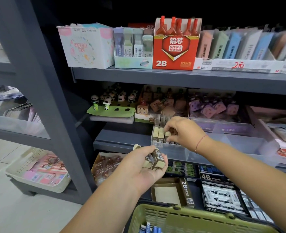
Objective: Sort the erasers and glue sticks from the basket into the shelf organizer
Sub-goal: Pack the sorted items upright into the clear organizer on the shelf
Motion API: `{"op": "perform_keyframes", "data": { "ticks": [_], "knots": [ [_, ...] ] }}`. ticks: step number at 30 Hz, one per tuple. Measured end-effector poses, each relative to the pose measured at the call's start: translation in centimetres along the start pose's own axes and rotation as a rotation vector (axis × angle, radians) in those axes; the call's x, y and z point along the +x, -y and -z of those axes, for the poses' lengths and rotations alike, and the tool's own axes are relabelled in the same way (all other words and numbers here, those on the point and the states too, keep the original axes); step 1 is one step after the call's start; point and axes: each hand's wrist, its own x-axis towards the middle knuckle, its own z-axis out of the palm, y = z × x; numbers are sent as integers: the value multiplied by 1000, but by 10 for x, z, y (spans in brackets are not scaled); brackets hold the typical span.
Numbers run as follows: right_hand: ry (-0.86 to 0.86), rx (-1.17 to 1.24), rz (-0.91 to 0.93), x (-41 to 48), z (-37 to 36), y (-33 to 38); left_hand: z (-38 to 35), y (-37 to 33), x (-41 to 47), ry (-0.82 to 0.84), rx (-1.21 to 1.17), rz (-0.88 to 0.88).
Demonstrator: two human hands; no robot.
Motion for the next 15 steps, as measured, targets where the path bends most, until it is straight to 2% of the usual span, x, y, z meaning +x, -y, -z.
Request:
{"op": "perform_keyframes", "data": {
  "ticks": [5,10,12,14,15],
  "knots": [
    [12,25,-76,2,-3,-2,0,2,2,19,18,13],
    [73,-17,-75,2,-2,-6,0,3,3,67,62,7],
    [-4,85,-96,-6,2,-4,1,4,4,79,73,-2],
    [-104,335,-120,-18,10,5,2,4,6,85,79,-17],
    [-93,496,-127,-25,16,12,2,5,7,88,85,-26]
  ]
}}
